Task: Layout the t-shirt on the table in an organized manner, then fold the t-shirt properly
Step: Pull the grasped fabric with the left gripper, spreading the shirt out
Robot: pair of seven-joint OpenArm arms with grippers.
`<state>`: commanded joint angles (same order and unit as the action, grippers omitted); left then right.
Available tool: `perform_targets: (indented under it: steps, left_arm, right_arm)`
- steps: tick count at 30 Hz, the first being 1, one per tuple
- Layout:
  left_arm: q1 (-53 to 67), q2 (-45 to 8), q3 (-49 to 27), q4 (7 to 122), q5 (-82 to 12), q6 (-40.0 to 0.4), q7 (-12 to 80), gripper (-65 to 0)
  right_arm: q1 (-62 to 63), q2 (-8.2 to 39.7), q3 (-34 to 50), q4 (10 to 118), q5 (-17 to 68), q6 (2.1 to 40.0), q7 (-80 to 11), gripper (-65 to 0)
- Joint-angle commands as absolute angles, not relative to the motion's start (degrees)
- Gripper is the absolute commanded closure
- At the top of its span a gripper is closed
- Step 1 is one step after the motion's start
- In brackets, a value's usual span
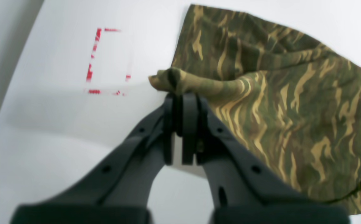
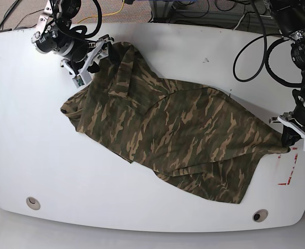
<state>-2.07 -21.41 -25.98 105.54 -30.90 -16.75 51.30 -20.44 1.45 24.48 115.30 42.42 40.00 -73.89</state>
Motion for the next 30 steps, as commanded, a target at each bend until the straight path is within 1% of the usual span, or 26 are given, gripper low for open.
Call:
perform_targets:
  steps: [3,5,10,13,20,23,30]
  left_arm:
    - [-2.07,-21.32,-25.89,105.45,-30.81,-16.75,51.30,-0.1]
    - [-2.07,-21.32,-25.89,105.45,-30.90,-16.75,51.30,-0.1]
    - [-2.07,-21.32,-25.89,105.45,-30.81,-16.75,51.30,-0.1]
    - [-1.98,-21.32,-25.89,105.45,-30.81,-16.75,51.30,-0.1]
    - [-1.19,-21.32,-25.89,105.36,-30.73,-16.75,51.30,-0.1]
    - [-1.10,-21.32,-25.89,105.36,-30.64,-16.75,51.30,-0.1]
    - [-0.04,-21.32,-25.89,105.36,-30.64,-16.75,51.21,-0.1]
  right_arm:
    - [-20.62,1.45,24.48,115.30,46.11,40.00,-74.86,-44.7]
    - [-20.70,1.45,24.48,115.21,46.99,40.00,-74.86,-44.7]
    - [-20.79,1.45,24.31,113.54,45.58,40.00,-74.86,-44.5]
    - [-20.79,1.45,21.85,112.48,41.45,40.00,-73.98,-44.5]
    - [-21.23,1.54,13.41,113.01,28.09,40.00,-68.26,-44.4]
    - [-21.67,1.54,11.65,113.98,24.66,40.00,-66.33,-44.4]
    - [-23.08,1.54,9.01,114.33,20.70,40.00,-63.16,-44.4]
